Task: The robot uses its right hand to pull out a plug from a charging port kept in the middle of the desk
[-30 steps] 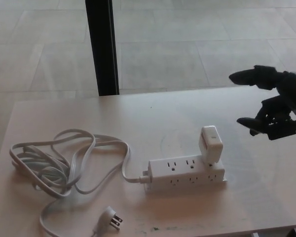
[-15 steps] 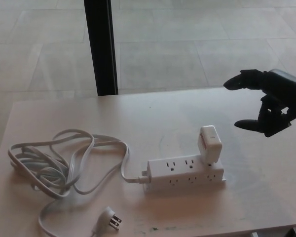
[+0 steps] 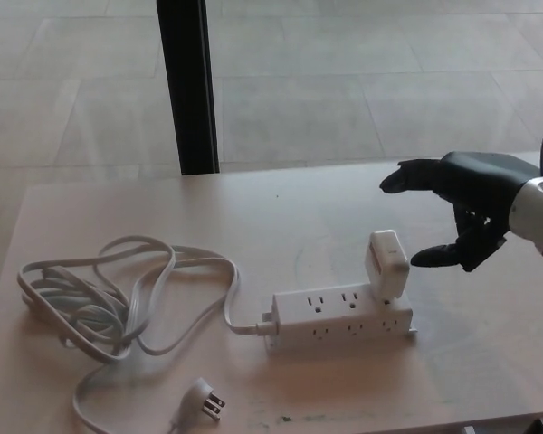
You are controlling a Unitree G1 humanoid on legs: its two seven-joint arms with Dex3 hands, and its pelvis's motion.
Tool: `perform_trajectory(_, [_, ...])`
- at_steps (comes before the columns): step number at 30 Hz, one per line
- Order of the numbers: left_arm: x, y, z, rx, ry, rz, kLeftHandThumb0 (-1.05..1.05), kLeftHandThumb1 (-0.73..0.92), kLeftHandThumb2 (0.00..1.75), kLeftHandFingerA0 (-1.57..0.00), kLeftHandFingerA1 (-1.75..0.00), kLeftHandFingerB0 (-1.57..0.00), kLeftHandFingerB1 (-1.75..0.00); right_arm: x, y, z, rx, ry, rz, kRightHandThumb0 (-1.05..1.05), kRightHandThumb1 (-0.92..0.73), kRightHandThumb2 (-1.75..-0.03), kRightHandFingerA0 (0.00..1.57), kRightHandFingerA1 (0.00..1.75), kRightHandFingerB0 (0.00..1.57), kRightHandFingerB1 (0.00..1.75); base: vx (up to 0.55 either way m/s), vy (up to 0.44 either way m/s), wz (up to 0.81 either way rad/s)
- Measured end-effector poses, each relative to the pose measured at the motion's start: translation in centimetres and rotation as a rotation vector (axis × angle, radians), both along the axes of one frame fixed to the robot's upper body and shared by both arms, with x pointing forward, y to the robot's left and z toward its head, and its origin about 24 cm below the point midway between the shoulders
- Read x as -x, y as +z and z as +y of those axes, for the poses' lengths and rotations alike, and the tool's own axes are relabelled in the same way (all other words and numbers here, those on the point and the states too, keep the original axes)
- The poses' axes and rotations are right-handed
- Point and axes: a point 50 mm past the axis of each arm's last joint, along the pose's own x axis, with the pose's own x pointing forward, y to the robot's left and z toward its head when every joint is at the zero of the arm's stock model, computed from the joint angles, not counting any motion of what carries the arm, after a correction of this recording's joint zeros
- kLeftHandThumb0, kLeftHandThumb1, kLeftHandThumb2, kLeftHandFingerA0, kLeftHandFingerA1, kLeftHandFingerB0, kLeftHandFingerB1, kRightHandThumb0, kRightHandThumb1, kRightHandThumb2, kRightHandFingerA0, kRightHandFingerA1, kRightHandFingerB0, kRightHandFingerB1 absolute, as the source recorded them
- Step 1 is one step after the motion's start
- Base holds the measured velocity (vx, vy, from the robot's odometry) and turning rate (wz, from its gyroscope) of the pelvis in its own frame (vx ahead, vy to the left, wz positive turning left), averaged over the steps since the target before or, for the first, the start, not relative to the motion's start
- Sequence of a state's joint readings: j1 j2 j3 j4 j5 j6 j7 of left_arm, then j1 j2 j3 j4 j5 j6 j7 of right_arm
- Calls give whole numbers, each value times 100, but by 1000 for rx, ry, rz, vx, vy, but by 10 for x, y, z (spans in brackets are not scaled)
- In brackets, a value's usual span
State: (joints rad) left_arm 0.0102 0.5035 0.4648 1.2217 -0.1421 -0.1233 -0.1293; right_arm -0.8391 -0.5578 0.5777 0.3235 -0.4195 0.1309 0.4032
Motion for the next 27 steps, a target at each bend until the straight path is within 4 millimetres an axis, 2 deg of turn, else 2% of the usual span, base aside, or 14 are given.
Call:
perform_trajectory(5, [-1,0,0,1,-2,2,-88,92,77,-78,-56,-58,-43,0,-4,-2,41,-4,12,-74,-57,-62,81,154,23,34,0,0,0])
perform_trajectory(8, [-2,0,0,1,-2,-2,-88,92,78,-75,-53,-55,-42,0,-8,-5,57,-14,23,-81,-49,-84,83,127,17,43,0,0,0])
perform_trajectory(10, [-2,1,0,-1,-3,-3,-88,92,81,-75,-53,-56,-43,0,-9,-6,65,-15,27,-81,-48,-84,79,125,15,44,0,0,0])
perform_trajectory(12, [-3,1,1,-4,-9,-2,-87,92,80,-75,-53,-56,-44,0,-9,-5,79,-11,29,-81,-48,-84,82,130,15,44,0,0,0])
perform_trajectory(13, [-4,2,1,-6,-12,-2,-94,80,93,-79,-61,-56,-49,0,-9,-4,86,-8,27,-74,-59,-58,74,154,22,34,0,0,0])
perform_trajectory(16, [-5,3,2,-12,-16,-3,-92,80,94,-77,-60,-56,-49,1,-12,-2,91,1,30,-75,-53,-62,78,161,22,36,0,0,0])
perform_trajectory(17, [-5,3,2,-12,-17,-3,-87,92,81,-75,-54,-54,-44,1,-13,0,91,5,31,-75,-57,-58,81,154,22,34,0,0,0])
perform_trajectory(21, [-6,4,2,-15,-20,-5,-92,80,94,-76,-60,-56,-49,3,-18,8,87,25,37,-75,-55,-61,82,148,22,33,0,0,0])
perform_trajectory(22, [-6,4,2,-15,-21,-6,-86,92,79,-80,-57,-59,-44,3,-20,10,87,30,40,-81,-46,-84,90,132,18,42,0,0,0])
perform_trajectory(23, [-6,4,2,-15,-21,-6,-87,92,79,-80,-59,-58,-46,4,-21,11,87,32,43,-75,-55,-61,81,146,23,34,0,0,0])
perform_trajectory(24, [-6,4,2,-15,-21,-6,-87,92,81,-78,-57,-55,-44,4,-22,12,86,34,44,-80,-45,-82,90,135,19,43,0,0,0])
perform_trajectory(25, [-6,4,2,-15,-21,-6,-86,92,80,-75,-54,-55,-43,4,-23,13,85,36,45,-77,-55,-61,78,147,21,35,0,0,0])
perform_trajectory(26, [-6,4,2,-15,-22,-5,-88,92,82,-74,-54,-54,-43,4,-24,14,84,38,46,-84,-47,-83,85,131,17,42,0,0,0])
perform_trajectory(27, [-6,4,2,-15,-22,-5,-86,92,81,-76,-53,-55,-43,4,-24,14,84,39,47,-81,-47,-83,85,128,17,43,0,0,0])
